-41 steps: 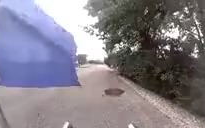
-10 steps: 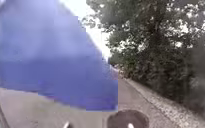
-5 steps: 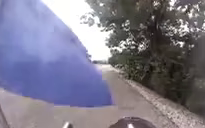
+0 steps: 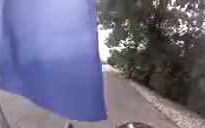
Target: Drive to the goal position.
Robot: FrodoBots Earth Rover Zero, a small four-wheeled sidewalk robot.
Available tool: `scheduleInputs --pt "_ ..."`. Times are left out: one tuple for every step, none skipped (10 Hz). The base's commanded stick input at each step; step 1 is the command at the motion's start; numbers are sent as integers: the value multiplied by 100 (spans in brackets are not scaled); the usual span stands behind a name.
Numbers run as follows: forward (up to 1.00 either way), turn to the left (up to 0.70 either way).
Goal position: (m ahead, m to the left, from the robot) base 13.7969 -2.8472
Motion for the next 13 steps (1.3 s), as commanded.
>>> scheduleInputs --pt "45 27" --pt "45 27" --pt "45 11" --pt "45 0" --pt "45 0" --pt "45 0" --pt "45 0" --pt "45 0" --pt "45 0" --pt "45 0" --pt "45 1" --pt "45 7" --pt "45 18"
